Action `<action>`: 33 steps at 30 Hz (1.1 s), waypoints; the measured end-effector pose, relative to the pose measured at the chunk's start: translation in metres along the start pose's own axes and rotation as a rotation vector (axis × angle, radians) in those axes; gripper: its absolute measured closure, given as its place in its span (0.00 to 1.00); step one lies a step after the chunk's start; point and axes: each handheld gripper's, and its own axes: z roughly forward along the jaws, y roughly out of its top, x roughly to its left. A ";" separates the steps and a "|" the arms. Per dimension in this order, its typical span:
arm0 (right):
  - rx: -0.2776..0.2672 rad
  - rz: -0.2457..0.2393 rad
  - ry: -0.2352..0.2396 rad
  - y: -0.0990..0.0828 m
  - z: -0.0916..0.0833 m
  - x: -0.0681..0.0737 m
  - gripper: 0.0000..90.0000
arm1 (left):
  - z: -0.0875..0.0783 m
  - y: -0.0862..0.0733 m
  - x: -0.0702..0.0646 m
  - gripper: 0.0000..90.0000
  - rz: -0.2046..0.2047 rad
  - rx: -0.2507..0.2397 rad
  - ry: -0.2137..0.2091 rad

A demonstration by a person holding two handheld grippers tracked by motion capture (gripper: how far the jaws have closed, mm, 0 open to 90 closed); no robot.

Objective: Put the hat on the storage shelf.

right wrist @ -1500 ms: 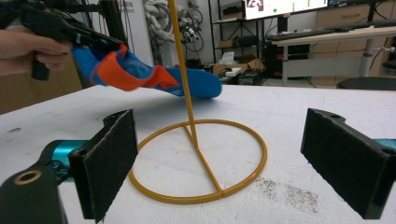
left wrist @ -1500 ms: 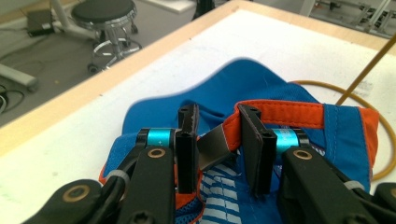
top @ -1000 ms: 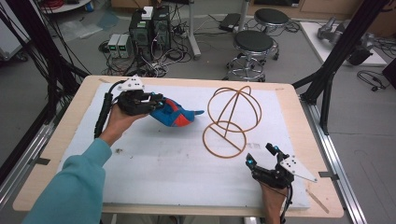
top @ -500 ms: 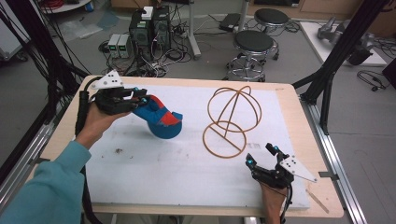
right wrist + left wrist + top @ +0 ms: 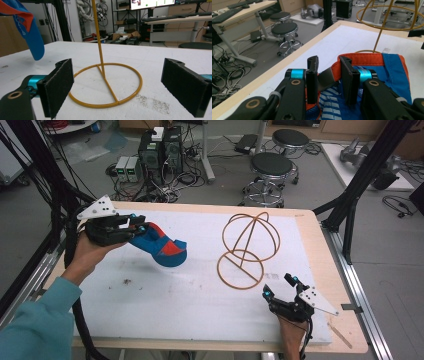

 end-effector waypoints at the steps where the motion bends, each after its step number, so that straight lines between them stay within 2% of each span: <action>1: 0.001 0.000 0.000 0.000 0.000 0.000 0.11 | -0.001 0.000 0.000 0.77 0.003 0.004 0.000; 8: -0.001 -0.004 -0.004 0.000 0.000 0.000 0.11 | -0.001 -0.004 -0.004 0.77 0.002 0.029 -0.008; 11: -0.001 -0.003 -0.004 0.000 0.000 0.000 0.11 | 0.010 -0.012 -0.006 0.77 0.002 0.048 -0.016; 17: -0.001 -0.002 -0.002 0.000 0.000 0.000 0.11 | 0.037 -0.017 -0.005 0.77 -0.020 0.036 -0.023; 22: -0.003 0.004 -0.001 0.000 0.000 0.000 0.11 | 0.062 -0.023 -0.003 0.77 -0.036 0.051 -0.026; 26: -0.002 0.008 -0.001 0.000 0.000 -0.001 0.11 | 0.078 -0.030 -0.002 0.77 -0.043 0.076 -0.008; 33: -0.003 0.007 0.000 0.000 0.000 -0.001 0.11 | 0.099 -0.037 0.000 0.77 -0.068 0.099 -0.002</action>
